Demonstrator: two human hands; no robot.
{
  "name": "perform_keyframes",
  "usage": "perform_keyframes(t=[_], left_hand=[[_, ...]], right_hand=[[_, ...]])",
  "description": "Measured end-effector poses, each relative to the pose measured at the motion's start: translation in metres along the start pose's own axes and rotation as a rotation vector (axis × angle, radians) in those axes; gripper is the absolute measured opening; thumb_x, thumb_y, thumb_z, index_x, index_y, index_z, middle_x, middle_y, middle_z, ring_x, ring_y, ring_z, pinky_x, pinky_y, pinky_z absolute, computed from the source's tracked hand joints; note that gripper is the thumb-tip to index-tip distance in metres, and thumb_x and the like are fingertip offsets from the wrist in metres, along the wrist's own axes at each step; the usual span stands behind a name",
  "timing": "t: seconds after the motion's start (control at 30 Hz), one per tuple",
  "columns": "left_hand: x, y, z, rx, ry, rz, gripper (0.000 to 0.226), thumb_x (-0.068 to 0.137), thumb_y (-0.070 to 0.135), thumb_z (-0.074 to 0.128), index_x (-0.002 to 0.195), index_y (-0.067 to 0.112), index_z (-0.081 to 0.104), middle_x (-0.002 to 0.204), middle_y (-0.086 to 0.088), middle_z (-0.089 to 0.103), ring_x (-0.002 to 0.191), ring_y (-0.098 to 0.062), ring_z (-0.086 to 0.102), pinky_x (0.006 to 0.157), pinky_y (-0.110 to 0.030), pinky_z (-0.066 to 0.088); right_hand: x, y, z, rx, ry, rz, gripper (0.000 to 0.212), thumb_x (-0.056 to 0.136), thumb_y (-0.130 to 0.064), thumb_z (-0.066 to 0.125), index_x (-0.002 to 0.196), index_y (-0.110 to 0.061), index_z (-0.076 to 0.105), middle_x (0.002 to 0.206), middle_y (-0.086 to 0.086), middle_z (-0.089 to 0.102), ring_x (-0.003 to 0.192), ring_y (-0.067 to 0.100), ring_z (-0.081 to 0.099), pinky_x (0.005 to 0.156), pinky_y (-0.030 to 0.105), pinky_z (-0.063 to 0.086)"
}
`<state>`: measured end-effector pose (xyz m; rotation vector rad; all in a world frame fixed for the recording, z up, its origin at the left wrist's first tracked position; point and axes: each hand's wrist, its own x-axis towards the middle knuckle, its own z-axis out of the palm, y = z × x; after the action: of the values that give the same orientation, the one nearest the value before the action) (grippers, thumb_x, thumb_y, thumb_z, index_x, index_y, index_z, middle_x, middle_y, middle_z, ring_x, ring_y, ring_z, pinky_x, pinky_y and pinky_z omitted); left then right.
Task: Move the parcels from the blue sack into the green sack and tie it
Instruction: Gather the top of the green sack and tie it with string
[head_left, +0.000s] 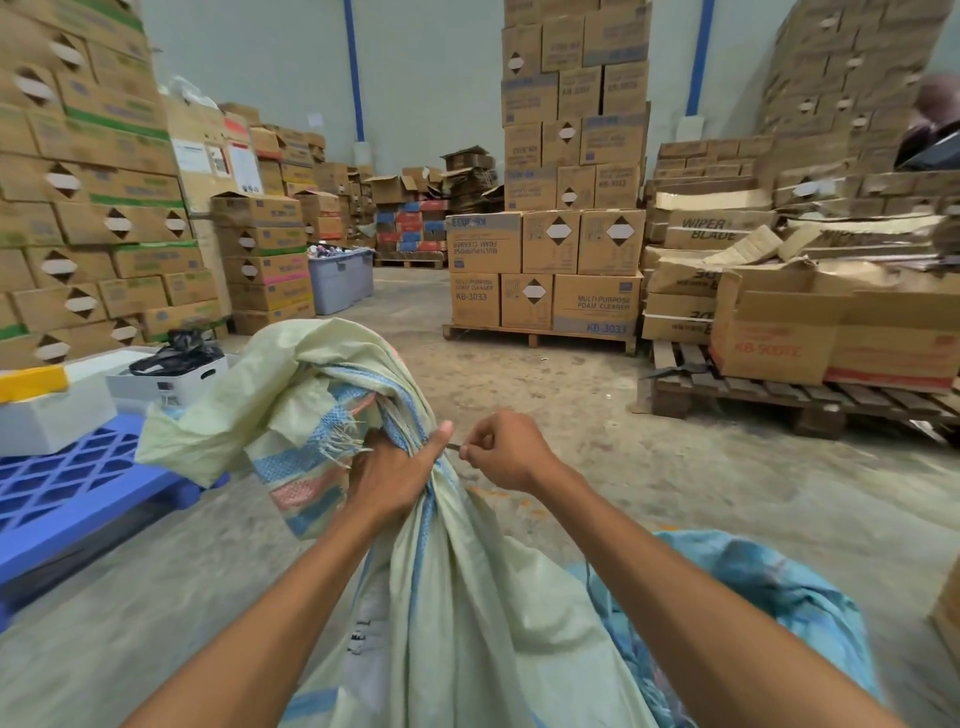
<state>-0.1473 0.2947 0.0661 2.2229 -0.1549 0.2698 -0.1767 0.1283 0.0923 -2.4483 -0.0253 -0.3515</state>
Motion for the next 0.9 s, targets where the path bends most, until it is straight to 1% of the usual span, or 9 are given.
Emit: perform_keyframes(t=[0.1,0.23,0.37,0.47,0.53,0.6,0.67,0.77,0.9], left_hand=[[0.008,0.006,-0.007,0.27,-0.086,-0.076,0.119,0.062,0.101,0.02,0.143,0.019,0.046,0.146,-0.011,0.05,0.133,-0.036,0.046,0.111,-0.049,0.035],[0.01,0.018,-0.014,0.479,-0.147,-0.121,0.109,0.075,0.092,0.023,0.136,0.007,0.055,0.14,-0.017,0.055,0.124,-0.035,0.054,0.104,-0.044,0.043],[0.015,0.013,-0.018,0.508,-0.204,-0.164,0.114,0.069,0.094,0.022,0.128,0.005,0.061,0.135,-0.019,0.058,0.117,-0.037,0.058,0.098,-0.045,0.049],[0.019,0.009,-0.027,0.453,-0.293,-0.189,0.125,0.06,0.102,0.019,0.119,0.003,0.067,0.129,-0.023,0.06,0.105,-0.034,0.063,0.089,-0.038,0.05],[0.02,0.007,-0.038,0.332,-0.407,-0.194,0.107,0.066,0.099,0.024,0.085,0.004,0.071,0.088,-0.019,0.07,0.06,-0.02,0.054,0.058,-0.028,0.039],[0.018,0.003,-0.049,0.219,-0.529,-0.248,0.071,0.082,0.085,0.028,0.059,0.019,0.041,0.05,0.001,0.038,0.043,-0.012,0.025,0.046,-0.027,0.02],[0.014,-0.006,-0.056,0.179,-0.575,-0.236,0.05,0.095,0.061,0.029,0.066,0.02,0.035,0.055,0.005,0.03,0.047,-0.011,0.021,0.047,-0.026,0.018],[0.007,-0.022,-0.061,0.287,-0.584,-0.039,0.04,0.105,0.028,0.025,0.076,0.013,0.049,0.069,0.001,0.047,0.053,-0.008,0.034,0.051,-0.02,0.03],[0.012,-0.035,-0.072,0.561,-0.583,0.23,0.04,0.103,0.019,0.043,0.074,0.01,0.07,0.055,0.006,0.051,0.05,0.0,0.048,0.067,-0.021,0.037]], right_hand=[[-0.008,0.001,0.0,0.082,0.034,0.073,0.017,0.091,-0.022,0.069,0.083,-0.012,0.079,0.071,0.0,0.073,0.057,0.004,0.058,0.053,0.018,0.042],[-0.033,-0.014,0.012,0.459,-0.043,0.238,0.017,0.091,-0.014,0.059,0.085,-0.009,0.074,0.069,-0.001,0.073,0.048,0.005,0.052,0.046,0.018,0.036],[-0.05,-0.039,0.037,0.871,-0.139,0.403,0.012,0.095,-0.013,0.054,0.087,-0.016,0.063,0.068,0.002,0.07,0.043,0.012,0.04,0.042,0.018,0.02],[-0.048,-0.045,0.062,0.973,-0.089,0.486,0.011,0.094,-0.013,0.058,0.088,-0.016,0.068,0.069,0.0,0.072,0.043,0.01,0.043,0.038,0.016,0.021],[-0.042,-0.043,0.073,0.986,-0.03,0.525,0.011,0.092,-0.014,0.06,0.087,-0.014,0.071,0.076,0.002,0.077,0.045,0.01,0.044,0.037,0.016,0.024],[-0.035,-0.04,0.082,1.014,-0.009,0.563,0.011,0.091,-0.015,0.063,0.086,-0.015,0.072,0.08,0.003,0.079,0.046,0.01,0.045,0.036,0.017,0.026],[-0.031,-0.039,0.091,1.06,-0.015,0.595,0.009,0.09,-0.016,0.067,0.085,-0.015,0.074,0.08,0.002,0.079,0.045,0.008,0.046,0.035,0.016,0.028],[-0.028,-0.04,0.106,1.07,0.029,0.615,0.008,0.087,-0.018,0.073,0.08,-0.015,0.076,0.078,0.001,0.078,0.044,0.006,0.047,0.039,0.016,0.034],[-0.024,-0.041,0.114,1.065,0.07,0.587,0.012,0.083,-0.018,0.078,0.072,-0.016,0.077,0.068,-0.004,0.073,0.044,0.006,0.046,0.043,0.017,0.036]])
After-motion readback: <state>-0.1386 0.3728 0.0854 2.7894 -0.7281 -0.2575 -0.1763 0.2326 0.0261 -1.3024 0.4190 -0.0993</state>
